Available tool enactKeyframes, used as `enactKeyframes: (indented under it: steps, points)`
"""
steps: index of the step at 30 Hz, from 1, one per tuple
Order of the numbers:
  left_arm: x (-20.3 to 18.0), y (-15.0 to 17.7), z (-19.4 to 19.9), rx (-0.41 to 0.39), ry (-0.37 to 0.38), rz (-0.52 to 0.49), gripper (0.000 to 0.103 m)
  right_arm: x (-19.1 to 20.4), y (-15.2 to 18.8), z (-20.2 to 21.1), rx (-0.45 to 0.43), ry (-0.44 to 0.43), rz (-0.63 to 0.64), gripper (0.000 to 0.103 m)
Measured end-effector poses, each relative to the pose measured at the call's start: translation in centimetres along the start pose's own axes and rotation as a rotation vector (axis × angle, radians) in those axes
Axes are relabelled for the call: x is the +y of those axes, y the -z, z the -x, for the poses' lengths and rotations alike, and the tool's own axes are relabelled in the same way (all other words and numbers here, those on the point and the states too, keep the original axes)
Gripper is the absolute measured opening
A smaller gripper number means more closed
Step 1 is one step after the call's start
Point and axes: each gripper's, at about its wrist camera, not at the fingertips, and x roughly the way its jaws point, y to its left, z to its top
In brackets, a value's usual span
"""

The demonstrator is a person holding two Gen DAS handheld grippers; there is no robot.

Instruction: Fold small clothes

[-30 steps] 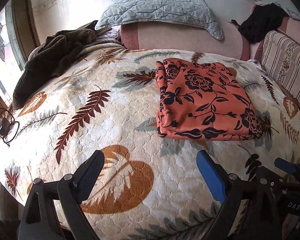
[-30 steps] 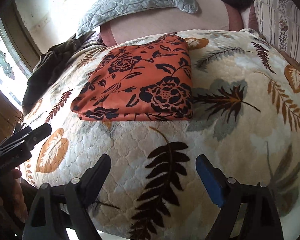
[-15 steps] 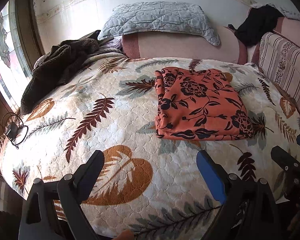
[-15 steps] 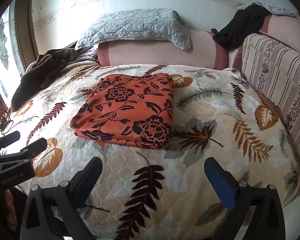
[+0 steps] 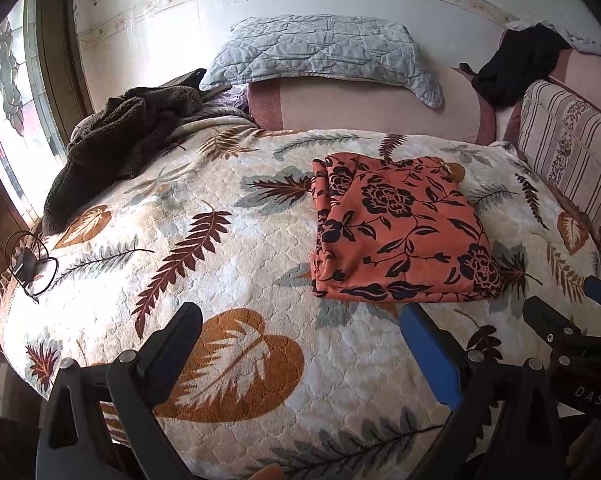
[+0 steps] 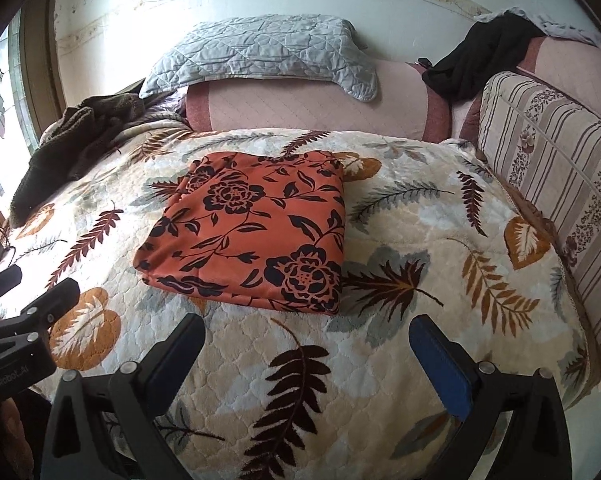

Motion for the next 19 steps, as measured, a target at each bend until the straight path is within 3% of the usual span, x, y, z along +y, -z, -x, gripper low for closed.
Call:
enactKeyframes:
  steps: [10, 19]
  points:
    - [0.1, -0.8, -0.6, 0.000, 0.024, 0.026, 0.099, 0.3, -0.4, -0.5, 0.017, 0.011, 0.022, 0.103]
    - [-1.4, -1.5, -0.6, -0.022, 0.042, -0.025, 0.099, 0.7, -0.9, -1.1, 0.023, -0.005, 0.018, 0.103]
